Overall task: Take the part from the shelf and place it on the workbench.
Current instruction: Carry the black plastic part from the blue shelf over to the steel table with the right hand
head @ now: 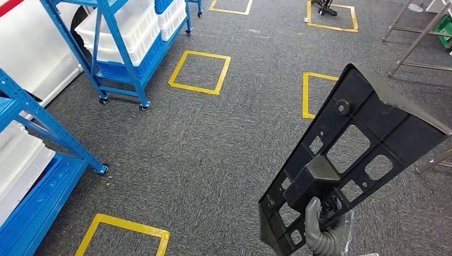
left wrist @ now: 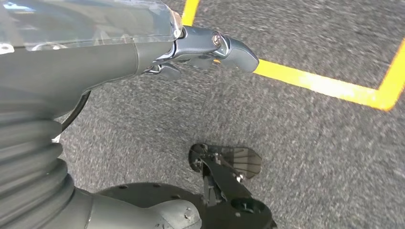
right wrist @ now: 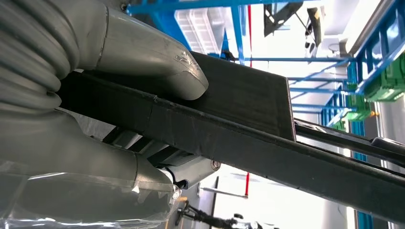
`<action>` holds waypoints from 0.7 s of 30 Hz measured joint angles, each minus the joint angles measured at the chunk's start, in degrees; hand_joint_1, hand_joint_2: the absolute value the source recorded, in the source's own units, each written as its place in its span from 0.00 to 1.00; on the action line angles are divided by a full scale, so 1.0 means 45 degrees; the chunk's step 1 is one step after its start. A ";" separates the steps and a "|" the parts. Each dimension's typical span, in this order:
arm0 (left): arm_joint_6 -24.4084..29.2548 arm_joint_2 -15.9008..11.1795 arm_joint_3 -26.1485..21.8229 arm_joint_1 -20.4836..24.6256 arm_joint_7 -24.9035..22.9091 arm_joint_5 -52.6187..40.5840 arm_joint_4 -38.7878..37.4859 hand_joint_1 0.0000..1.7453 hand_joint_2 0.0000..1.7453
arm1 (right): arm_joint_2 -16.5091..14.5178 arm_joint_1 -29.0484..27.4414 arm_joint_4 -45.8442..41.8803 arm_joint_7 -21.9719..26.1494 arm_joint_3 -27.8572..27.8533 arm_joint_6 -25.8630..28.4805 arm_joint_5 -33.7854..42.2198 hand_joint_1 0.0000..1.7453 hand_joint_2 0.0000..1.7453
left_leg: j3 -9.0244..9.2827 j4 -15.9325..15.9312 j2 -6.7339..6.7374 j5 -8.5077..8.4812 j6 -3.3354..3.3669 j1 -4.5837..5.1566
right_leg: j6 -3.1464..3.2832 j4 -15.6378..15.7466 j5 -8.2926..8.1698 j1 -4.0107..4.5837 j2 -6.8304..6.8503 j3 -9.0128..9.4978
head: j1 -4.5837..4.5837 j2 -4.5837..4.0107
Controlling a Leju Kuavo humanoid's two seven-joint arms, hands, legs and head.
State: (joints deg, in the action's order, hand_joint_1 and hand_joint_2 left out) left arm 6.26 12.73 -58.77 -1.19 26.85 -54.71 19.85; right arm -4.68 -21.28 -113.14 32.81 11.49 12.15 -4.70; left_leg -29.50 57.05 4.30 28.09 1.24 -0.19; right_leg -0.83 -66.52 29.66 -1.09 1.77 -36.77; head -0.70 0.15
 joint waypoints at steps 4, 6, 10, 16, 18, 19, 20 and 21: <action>-0.0023 -0.0001 -0.0034 0.0041 0.0013 -0.0075 0.0000 0.00 1.00 | 0.0000 0.0040 -0.0017 -0.0021 0.0041 0.0007 0.0002 1.00 1.00 | 0.0077 0.0063 0.0483 0.0135 -0.0263 0.0118 | 0.0246 0.1655 -0.0347 0.0204 0.0580 0.0865 | 0.0024 0.0004; -0.0041 -0.0005 -0.0058 0.0060 0.0021 -0.0122 0.0000 0.00 1.00 | 0.0000 0.0028 -0.0029 -0.0030 0.0051 0.0013 0.0005 1.00 1.00 | 0.0134 0.0110 0.0596 0.0223 -0.0402 0.0081 | 0.0401 0.1711 -0.0415 0.0182 0.0254 0.0818 | 0.0027 0.0001; -0.0120 -0.0007 -0.0182 0.0076 0.0034 -0.0306 0.0000 0.00 1.00 | 0.0000 0.0030 -0.0036 -0.0086 0.0078 0.0022 0.0015 1.00 1.00 | -0.0875 0.2420 -0.0663 0.1598 -0.0591 -0.0021 | 0.0647 0.1791 -0.0534 0.0131 -0.0332 0.0782 | 0.0137 0.0001; -0.0153 -0.0014 -0.0361 0.0065 0.0033 -0.0406 0.0000 0.00 1.00 | 0.0000 0.0018 -0.0036 -0.0130 0.0089 0.0019 0.0015 1.00 1.00 | -0.0542 0.1417 -0.1434 0.0398 -0.0386 -0.0020 | 0.0661 0.1707 -0.0553 0.0212 -0.1404 0.0804 | 0.0141 0.0002; -0.0154 -0.0024 -0.0407 0.0074 0.0036 -0.0412 0.0000 0.00 1.00 | 0.0000 0.0021 -0.0036 -0.0146 0.0090 0.0021 0.0015 1.00 1.00 | -0.0114 0.0341 -0.1881 0.0098 -0.0301 -0.0002 | 0.0555 0.1679 -0.0594 0.0189 -0.1701 0.0728 | 0.0137 0.0001; -0.0153 -0.0029 -0.0424 0.0085 0.0039 -0.0413 0.0000 0.00 1.00 | 0.0000 0.0010 -0.0038 -0.0155 0.0089 0.0023 0.0015 1.00 1.00 | -0.0078 0.0214 -0.1879 0.0137 -0.0268 0.0019 | 0.0471 0.1682 -0.0628 0.0171 -0.1837 0.0680 | 0.0139 0.0000; -0.0148 -0.0034 -0.0433 0.0099 0.0041 -0.0415 0.0001 0.00 1.00 | 0.0000 -0.0016 -0.0041 -0.0165 0.0086 0.0025 0.0015 1.00 1.00 | -0.0050 0.0138 -0.1756 0.0112 -0.0220 0.0026 | 0.0378 0.1705 -0.0672 0.0149 -0.1984 0.0632 | 0.0135 0.0000; -0.0143 -0.0039 -0.0444 0.0115 0.0041 -0.0419 0.0002 0.00 1.00 | 0.0001 -0.0055 -0.0050 -0.0176 0.0081 0.0031 0.0015 1.00 1.00 | -0.0021 0.0066 -0.1601 0.0055 -0.0144 0.0012 | 0.0310 0.1680 -0.0663 0.0138 -0.1957 0.0600 | 0.0136 0.0000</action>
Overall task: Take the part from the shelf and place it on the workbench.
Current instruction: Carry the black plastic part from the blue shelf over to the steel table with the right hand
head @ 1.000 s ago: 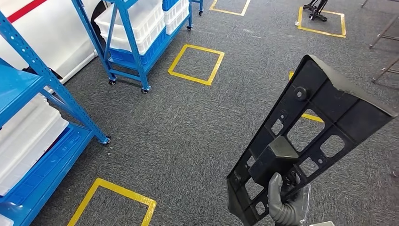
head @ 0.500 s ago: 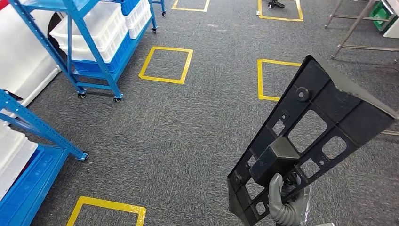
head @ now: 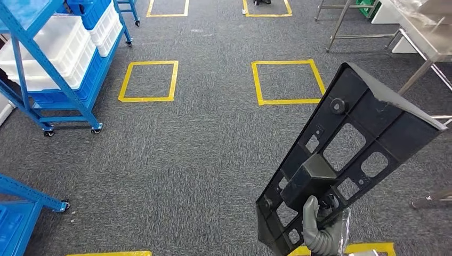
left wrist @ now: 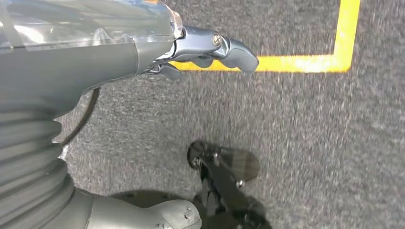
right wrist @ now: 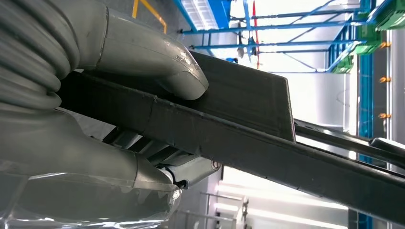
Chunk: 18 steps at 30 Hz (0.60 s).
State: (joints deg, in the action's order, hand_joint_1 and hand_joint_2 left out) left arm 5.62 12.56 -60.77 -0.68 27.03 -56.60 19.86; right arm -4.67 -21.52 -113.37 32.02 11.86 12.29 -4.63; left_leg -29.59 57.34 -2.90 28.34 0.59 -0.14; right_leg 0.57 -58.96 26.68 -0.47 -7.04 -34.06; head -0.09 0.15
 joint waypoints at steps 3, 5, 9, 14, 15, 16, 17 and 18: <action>0.0009 -0.0004 -0.0059 0.0015 0.0001 -0.0010 0.0002 0.00 1.00 | 0.0004 -0.0063 -0.0045 -0.0034 -0.0007 0.0029 0.0000 1.00 1.00 | 0.0065 -0.0213 0.0496 -0.0161 0.0216 -0.0043 | -0.0138 -0.1198 0.0813 0.0039 0.0964 -0.0570 | -0.0080 0.0000; 0.0009 -0.0002 -0.0114 -0.0009 -0.0002 -0.0012 0.0002 0.00 1.00 | 0.0004 -0.0072 -0.0055 -0.0050 -0.0007 0.0037 0.0000 1.00 1.00 | 0.0036 -0.0213 0.0846 -0.0156 0.0248 -0.0011 | -0.0230 -0.2835 0.1605 0.0000 0.1388 -0.1355 | -0.0120 0.0001; 0.0009 0.0001 -0.0182 0.0009 -0.0004 -0.0013 0.0002 0.00 1.00 | 0.0004 -0.0113 -0.0056 -0.0063 -0.0017 0.0051 0.0007 1.00 1.00 | 0.0086 -0.0161 0.1517 -0.0040 0.0159 -0.0012 | -0.0344 -0.2091 0.0827 -0.0115 0.1738 -0.0867 | -0.0124 0.0000; 0.0009 0.0004 -0.0219 0.0076 -0.0013 -0.0136 0.0002 0.00 1.00 | 0.0004 -0.0102 -0.0061 -0.0123 -0.0041 -0.0081 0.0008 1.00 1.00 | 0.0256 -0.0079 0.2093 0.0192 -0.0170 0.0106 | -0.0023 0.0029 0.0282 0.0053 0.2248 0.0217 | -0.0060 0.0000; 0.0009 0.0004 -0.0222 0.0107 -0.0016 -0.0170 0.0002 0.00 1.00 | 0.0002 -0.0111 -0.0063 -0.0130 -0.0049 -0.0096 0.0007 1.00 1.00 | 0.0297 -0.0061 0.2132 0.0245 -0.0239 0.0081 | 0.0054 0.0054 0.0265 0.0047 0.2114 0.0219 | -0.0051 0.0000; 0.0009 0.0005 -0.0226 0.0126 -0.0017 -0.0202 0.0002 0.00 1.00 | 0.0001 -0.0115 -0.0072 -0.0135 -0.0055 -0.0102 0.0006 1.00 1.00 | 0.0281 0.0067 0.1979 0.0377 -0.0306 0.0050 | 0.0136 0.0085 0.0240 0.0027 0.1980 0.0227 | -0.0040 0.0000; 0.0010 0.0005 -0.0233 0.0139 -0.0017 -0.0226 0.0002 0.00 1.00 | 0.0000 -0.0107 -0.0080 -0.0136 -0.0059 -0.0107 0.0005 1.00 1.00 | 0.0148 0.0421 0.1698 0.0641 -0.0366 0.0015 | 0.0214 0.0120 0.0208 0.0003 0.1846 0.0234 | -0.0017 0.0001; 0.0010 0.0006 -0.0245 0.0137 -0.0017 -0.0238 0.0002 0.00 1.00 | -0.0001 -0.0098 -0.0088 -0.0137 -0.0064 -0.0109 0.0005 1.00 1.00 | -0.0120 0.1040 0.1339 0.1021 -0.0411 -0.0018 | 0.0275 0.0143 0.0186 -0.0016 0.1719 0.0240 | 0.0010 0.0001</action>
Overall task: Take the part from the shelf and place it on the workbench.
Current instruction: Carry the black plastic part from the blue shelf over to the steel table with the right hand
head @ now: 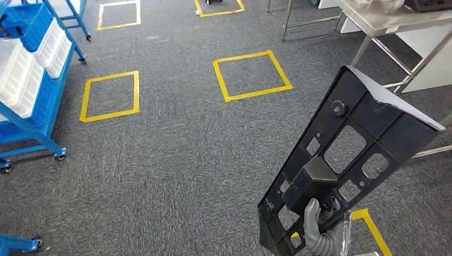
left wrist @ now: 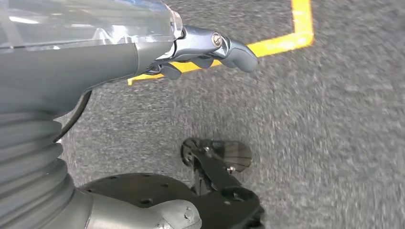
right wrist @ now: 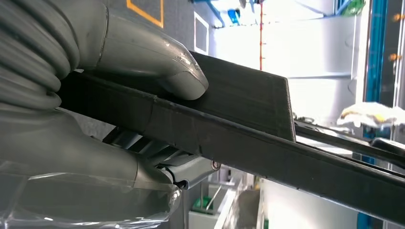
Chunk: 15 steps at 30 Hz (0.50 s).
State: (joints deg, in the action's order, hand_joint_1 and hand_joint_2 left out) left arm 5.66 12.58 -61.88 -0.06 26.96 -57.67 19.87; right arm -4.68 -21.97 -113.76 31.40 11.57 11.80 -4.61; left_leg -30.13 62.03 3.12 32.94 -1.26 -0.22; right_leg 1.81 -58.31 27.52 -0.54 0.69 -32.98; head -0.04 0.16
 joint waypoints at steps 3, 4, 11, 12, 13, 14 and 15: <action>0.0000 0.0001 -0.0039 -0.0045 -0.0001 -0.0012 0.0000 0.00 1.00 | 0.0000 0.0011 -0.0004 -0.0005 -0.0016 0.0000 0.0000 1.00 1.00 | -0.1164 0.2421 -0.0547 0.0954 -0.0022 -0.0020 | 0.0072 -0.0029 -0.0008 0.0049 -0.0463 -0.0025 | 0.0032 0.0000; 0.0000 0.0001 -0.0046 -0.0061 -0.0001 -0.0012 0.0000 0.00 1.00 | 0.0000 0.0006 -0.0002 -0.0006 -0.0023 0.0000 0.0000 1.00 1.00 | -0.1327 0.2660 -0.0580 0.0857 0.0003 -0.0019 | 0.0076 -0.0050 -0.0006 0.0070 -0.0647 -0.0023 | 0.0033 0.0000; -0.0010 -0.0021 -0.0129 -0.0065 0.0017 -0.0027 0.0000 0.00 1.00 | 0.0000 -0.0044 -0.0006 -0.0007 -0.0057 0.0006 -0.0005 1.00 1.00 | -0.0010 -0.0907 -0.1660 -0.0968 0.0348 0.0031 | -0.0181 -0.0125 -0.0094 0.0009 -0.1776 -0.0159 | 0.0027 -0.0001; -0.0013 -0.0022 -0.0142 -0.0055 0.0018 -0.0030 0.0000 0.00 1.00 | 0.0000 -0.0081 -0.0007 -0.0007 -0.0062 0.0008 -0.0005 1.00 1.00 | 0.0008 -0.0953 -0.1516 -0.1011 0.0406 0.0016 | -0.0271 -0.0115 -0.0120 -0.0008 -0.1872 -0.0192 | 0.0028 -0.0001; -0.0020 -0.0023 -0.0148 -0.0041 0.0020 -0.0035 0.0000 0.00 1.00 | 0.0000 -0.0127 -0.0010 -0.0005 -0.0066 0.0011 -0.0008 1.00 1.00 | 0.0042 -0.1038 -0.1369 -0.1068 0.0475 -0.0009 | -0.0342 -0.0164 -0.0079 0.0012 -0.1735 -0.0233 | 0.0014 -0.0001; -0.0034 -0.0022 -0.0153 -0.0037 0.0024 -0.0044 0.0000 0.00 1.00 | 0.0000 -0.0158 -0.0018 -0.0003 -0.0069 0.0012 -0.0017 1.00 1.00 | 0.0075 -0.1134 -0.1203 -0.1135 0.0559 -0.0038 | -0.0405 -0.0376 0.0094 0.0045 -0.1418 -0.0339 | -0.0028 -0.0001; -0.0053 -0.0019 -0.0164 -0.0042 0.0028 -0.0061 0.0000 0.00 1.00 | 0.0000 -0.0168 -0.0027 0.0000 -0.0072 0.0012 -0.0034 1.00 1.00 | 0.0088 -0.1216 -0.1016 -0.1189 0.0631 -0.0068 | -0.0463 -0.0856 0.0425 0.0069 -0.1009 -0.0564 | -0.0076 0.0000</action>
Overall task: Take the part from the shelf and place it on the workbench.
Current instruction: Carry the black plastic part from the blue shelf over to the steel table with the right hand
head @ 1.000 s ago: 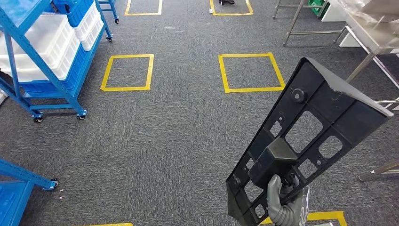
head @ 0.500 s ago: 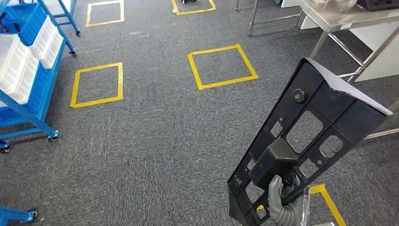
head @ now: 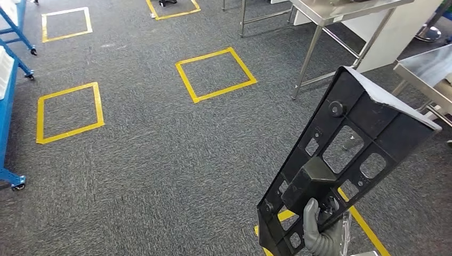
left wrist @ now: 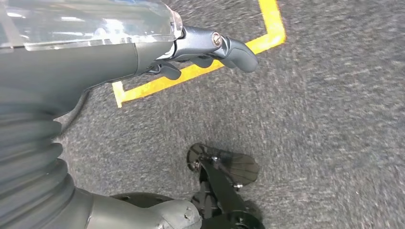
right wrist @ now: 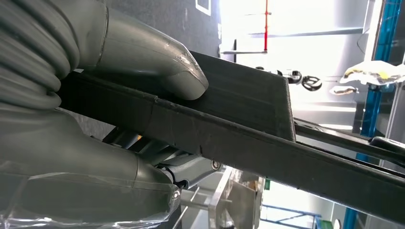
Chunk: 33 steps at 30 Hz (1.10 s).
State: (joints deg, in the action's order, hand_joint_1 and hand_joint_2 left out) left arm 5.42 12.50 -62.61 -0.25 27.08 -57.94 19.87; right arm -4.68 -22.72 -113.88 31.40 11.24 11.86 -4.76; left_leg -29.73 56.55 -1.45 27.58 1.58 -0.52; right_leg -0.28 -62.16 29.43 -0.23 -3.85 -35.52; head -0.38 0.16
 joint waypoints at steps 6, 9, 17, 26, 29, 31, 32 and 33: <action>-0.0209 -0.0002 -0.0130 -0.0045 0.0005 -0.0154 0.0000 0.00 1.00 | 0.0000 0.0015 -0.0013 -0.0080 -0.0005 -0.0017 -0.0223 1.00 1.00 | -0.0001 0.0008 0.1121 0.0056 -0.0005 0.0029 | -0.0296 -0.1947 0.0593 -0.0213 0.0929 -0.0845 | -0.0094 0.0000; -0.0292 -0.0007 -0.0182 -0.0007 0.0004 -0.0217 0.0000 0.00 1.00 | -0.0001 0.0077 -0.0012 -0.0131 -0.0002 -0.0002 -0.0323 1.00 1.00 | 0.0093 0.0088 0.1492 0.0212 -0.0216 0.0086 | -0.0218 0.0482 -0.0301 -0.0160 0.1659 0.0503 | -0.0094 0.0000; -0.0487 -0.0069 -0.0437 0.0088 0.0001 -0.0389 0.0000 0.00 1.00 | -0.0005 0.0343 0.0076 -0.0149 0.0140 0.0196 -0.0485 1.00 1.00 | -0.0740 0.2505 0.0617 0.1799 -0.0692 -0.0014 | 0.0346 0.0949 -0.0446 -0.0149 0.0816 0.0623 | 0.0025 0.0001; -0.0661 -0.0118 -0.0596 0.0051 0.0029 -0.0613 0.0000 0.00 1.00 | -0.0005 0.0732 0.0457 -0.0185 0.0491 0.0537 -0.0669 1.00 1.00 | -0.0209 0.0461 -0.0668 0.0304 -0.0453 -0.0046 | 0.0102 0.0723 -0.0424 -0.0136 -0.0684 0.0477 | 0.0022 0.0002; -0.0667 -0.0125 -0.0608 0.0086 0.0044 -0.0634 0.0000 0.00 1.00 | 0.0001 0.0739 0.0467 -0.0208 0.0500 0.0577 -0.0670 1.00 1.00 | -0.0143 0.0283 -0.0213 0.0164 -0.0197 -0.0071 | -0.0136 0.0615 -0.0377 -0.0150 -0.0535 0.0328 | -0.0001 0.0001; -0.0667 -0.0125 -0.0608 0.0079 0.0062 -0.0644 0.0000 0.00 1.00 | 0.0006 0.0763 0.0472 -0.0237 0.0498 0.0633 -0.0669 1.00 1.00 | -0.0127 0.0175 0.0130 0.0091 -0.0037 -0.0081 | -0.0243 -0.0317 0.0235 -0.0121 0.0270 -0.0110 | -0.0084 0.0000; -0.0668 -0.0125 -0.0610 0.0062 0.0072 -0.0657 0.0000 0.00 1.00 | 0.0010 0.0770 0.0472 -0.0260 0.0498 0.0652 -0.0663 1.00 1.00 | -0.0134 0.0164 0.0299 0.0091 0.0002 -0.0057 | -0.0299 -0.1102 0.0662 -0.0120 0.0575 -0.0484 | -0.0124 0.0000; -0.0669 -0.0125 -0.0611 0.0048 0.0078 -0.0678 0.0000 0.00 1.00 | 0.0018 0.0763 0.0472 -0.0291 0.0498 0.0657 -0.0652 1.00 1.00 | -0.0145 0.0167 0.0490 0.0100 0.0023 -0.0038 | -0.0350 -0.1913 0.1024 -0.0141 0.0704 -0.0869 | -0.0139 -0.0001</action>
State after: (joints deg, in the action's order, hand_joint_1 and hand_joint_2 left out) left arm 2.41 11.93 -65.36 -0.03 27.43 -60.99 19.87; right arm -4.60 -19.29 -111.75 30.09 13.49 14.81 -7.70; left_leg -30.38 57.31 0.75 28.04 1.69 -0.70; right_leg -1.86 -70.77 34.04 -0.86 -0.68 -39.43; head -1.01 0.15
